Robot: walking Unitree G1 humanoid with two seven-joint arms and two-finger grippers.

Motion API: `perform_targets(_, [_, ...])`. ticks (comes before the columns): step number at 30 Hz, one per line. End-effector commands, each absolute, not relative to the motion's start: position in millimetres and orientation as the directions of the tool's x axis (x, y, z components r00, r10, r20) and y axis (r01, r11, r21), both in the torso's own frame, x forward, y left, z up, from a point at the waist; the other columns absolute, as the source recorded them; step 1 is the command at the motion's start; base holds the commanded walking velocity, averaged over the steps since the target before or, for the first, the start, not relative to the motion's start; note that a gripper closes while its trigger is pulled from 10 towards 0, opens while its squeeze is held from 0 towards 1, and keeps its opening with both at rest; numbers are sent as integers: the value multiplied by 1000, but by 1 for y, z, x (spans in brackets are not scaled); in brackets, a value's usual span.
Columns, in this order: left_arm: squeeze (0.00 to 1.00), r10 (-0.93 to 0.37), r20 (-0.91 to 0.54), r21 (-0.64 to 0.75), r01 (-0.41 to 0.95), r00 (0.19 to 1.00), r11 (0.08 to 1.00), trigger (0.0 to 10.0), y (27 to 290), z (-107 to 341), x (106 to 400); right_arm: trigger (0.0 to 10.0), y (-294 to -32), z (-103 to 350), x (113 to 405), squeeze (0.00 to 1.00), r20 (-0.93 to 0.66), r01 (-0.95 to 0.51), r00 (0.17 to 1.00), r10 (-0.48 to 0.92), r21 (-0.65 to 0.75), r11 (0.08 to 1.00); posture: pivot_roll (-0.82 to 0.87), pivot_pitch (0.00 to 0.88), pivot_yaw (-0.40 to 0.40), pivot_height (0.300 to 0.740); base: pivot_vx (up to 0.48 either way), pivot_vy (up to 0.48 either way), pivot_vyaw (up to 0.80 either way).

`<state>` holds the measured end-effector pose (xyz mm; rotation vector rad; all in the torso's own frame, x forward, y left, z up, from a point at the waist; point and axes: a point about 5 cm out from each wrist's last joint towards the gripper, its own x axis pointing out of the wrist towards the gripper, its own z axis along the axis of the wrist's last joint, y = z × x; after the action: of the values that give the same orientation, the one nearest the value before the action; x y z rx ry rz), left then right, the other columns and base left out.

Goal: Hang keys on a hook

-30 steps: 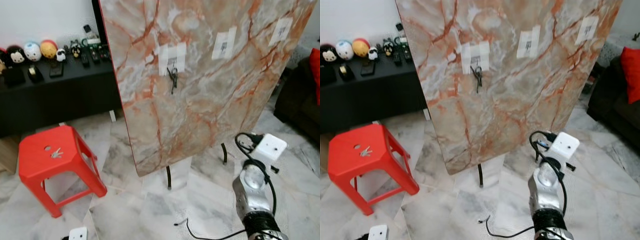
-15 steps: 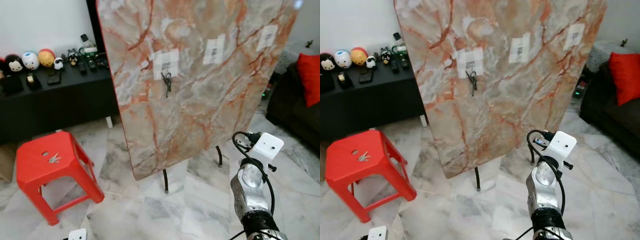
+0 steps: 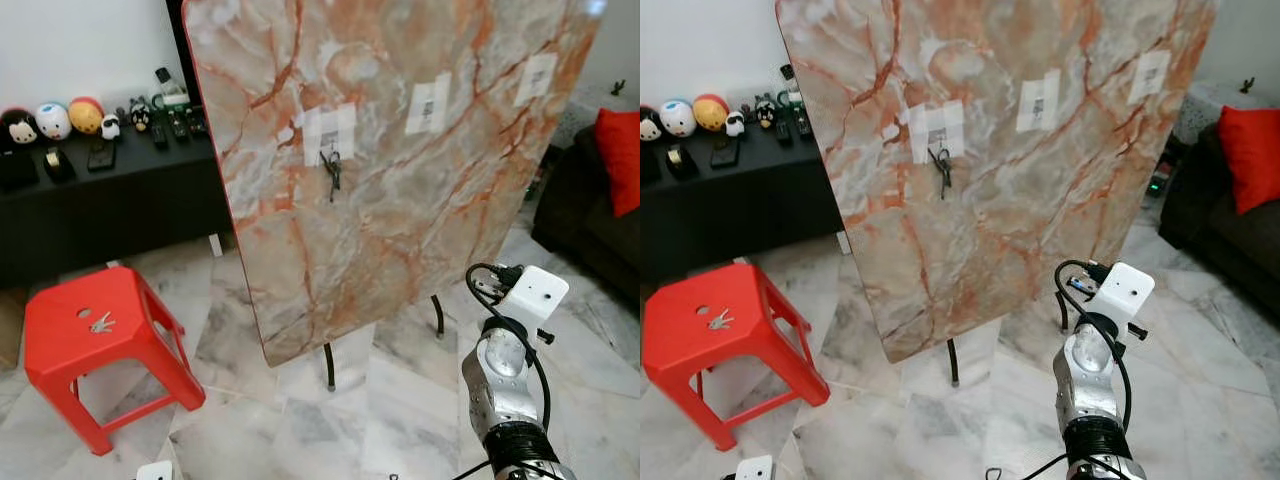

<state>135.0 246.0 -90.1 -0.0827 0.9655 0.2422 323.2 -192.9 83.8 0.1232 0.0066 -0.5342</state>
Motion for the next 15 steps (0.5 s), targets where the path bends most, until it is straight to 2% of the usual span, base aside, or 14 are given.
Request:
perform_targets(1, [0,158,-821,28,-239,548,971,10000,242,-90,138,10000,-203,85,323,0,-33,530,847,-530,112,841,17,0,-26,740,349,0,0])
perform_targets(15, [0,154,-821,31,-227,549,973,10000,240,-90,140,10000,-195,86,327,0,-39,494,869,-493,104,863,15,0,-23,740,335,0,0])
